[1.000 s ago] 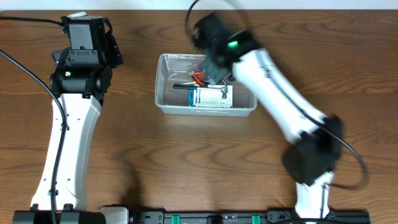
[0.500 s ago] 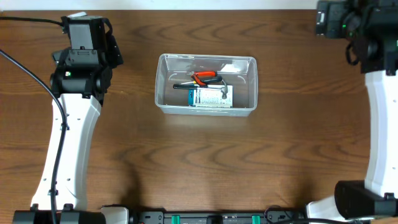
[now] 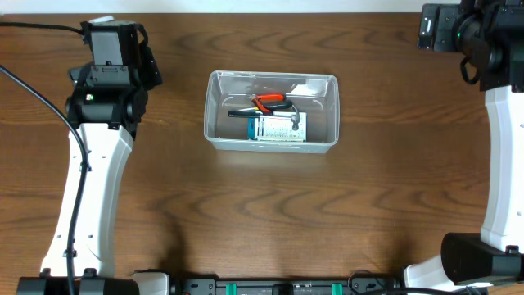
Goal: Pack container
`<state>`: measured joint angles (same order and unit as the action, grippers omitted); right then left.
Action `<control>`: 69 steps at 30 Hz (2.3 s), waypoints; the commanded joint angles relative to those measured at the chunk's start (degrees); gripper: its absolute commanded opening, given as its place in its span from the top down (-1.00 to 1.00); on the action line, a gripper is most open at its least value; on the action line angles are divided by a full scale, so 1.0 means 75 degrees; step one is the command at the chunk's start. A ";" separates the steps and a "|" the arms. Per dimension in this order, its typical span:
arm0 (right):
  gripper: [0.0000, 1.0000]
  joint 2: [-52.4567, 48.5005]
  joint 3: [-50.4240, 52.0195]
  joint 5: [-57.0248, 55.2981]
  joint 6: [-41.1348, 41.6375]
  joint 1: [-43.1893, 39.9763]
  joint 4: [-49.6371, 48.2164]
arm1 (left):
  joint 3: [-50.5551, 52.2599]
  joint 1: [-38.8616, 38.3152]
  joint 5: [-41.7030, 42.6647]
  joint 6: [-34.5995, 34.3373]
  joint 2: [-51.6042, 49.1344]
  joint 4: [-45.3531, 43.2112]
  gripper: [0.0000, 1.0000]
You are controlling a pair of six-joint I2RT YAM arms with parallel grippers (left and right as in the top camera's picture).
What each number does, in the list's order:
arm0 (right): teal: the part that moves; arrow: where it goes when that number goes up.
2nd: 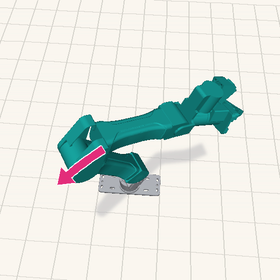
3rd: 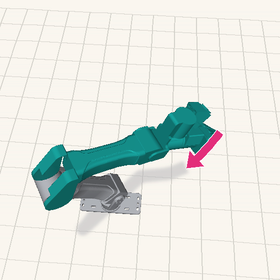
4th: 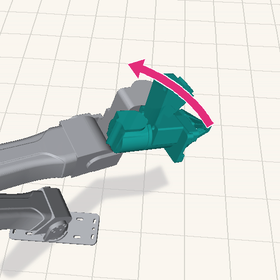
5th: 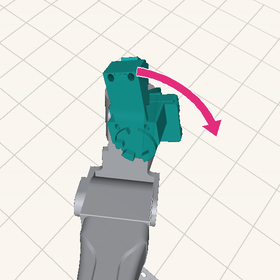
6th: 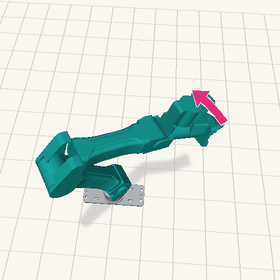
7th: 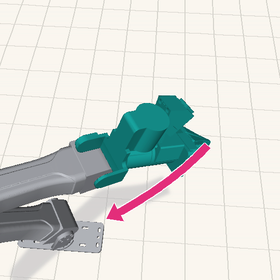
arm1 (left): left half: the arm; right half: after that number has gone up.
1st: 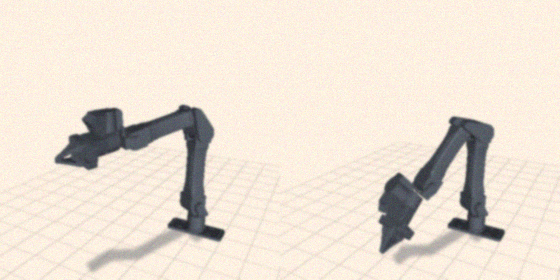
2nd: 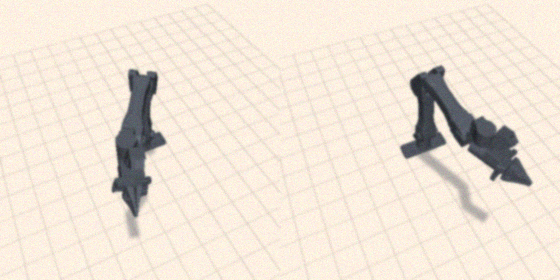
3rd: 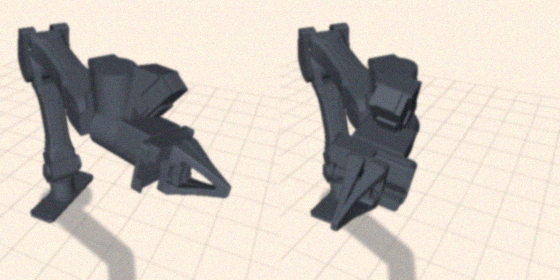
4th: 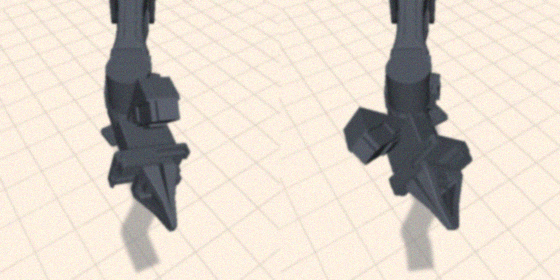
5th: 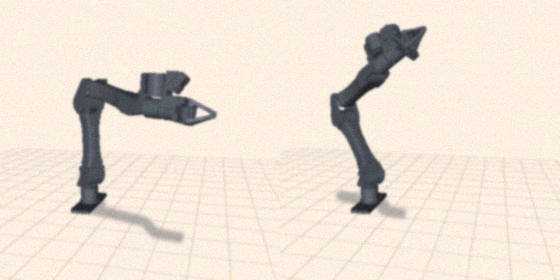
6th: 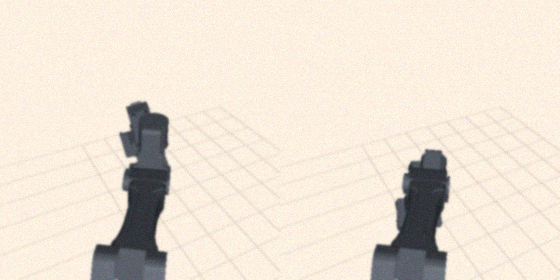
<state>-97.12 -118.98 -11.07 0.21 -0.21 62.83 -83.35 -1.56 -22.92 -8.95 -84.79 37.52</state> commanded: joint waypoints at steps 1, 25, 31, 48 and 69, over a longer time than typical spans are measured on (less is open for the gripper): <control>-0.99 0.0000 0.0023 0.0052 -0.0061 -0.0032 0.0006 | -0.0067 0.0035 -0.0152 0.0047 -0.0026 0.0017 -0.96; -0.98 0.1813 0.0035 -0.0248 -0.0070 -0.0015 0.0029 | -0.0067 0.0035 -0.0152 0.0047 -0.0026 0.0017 -0.96; -0.99 0.3532 0.0242 -0.0271 -0.0067 -0.0012 -0.0087 | -0.0067 0.0035 -0.0152 0.0047 -0.0026 0.0017 -0.96; -0.98 1.0657 0.8810 -0.0117 -0.0076 -0.0020 -0.4357 | -0.0067 0.0035 -0.0152 0.0047 -0.0026 0.0017 -0.96; -0.98 1.2910 1.4793 0.1110 0.0114 -0.0015 -0.7452 | -0.0067 0.0035 -0.0152 0.0047 -0.0026 0.0017 -0.96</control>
<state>-0.95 -9.93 -4.01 -0.14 -0.21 7.97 -83.35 -1.56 -22.94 -8.95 -84.79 37.52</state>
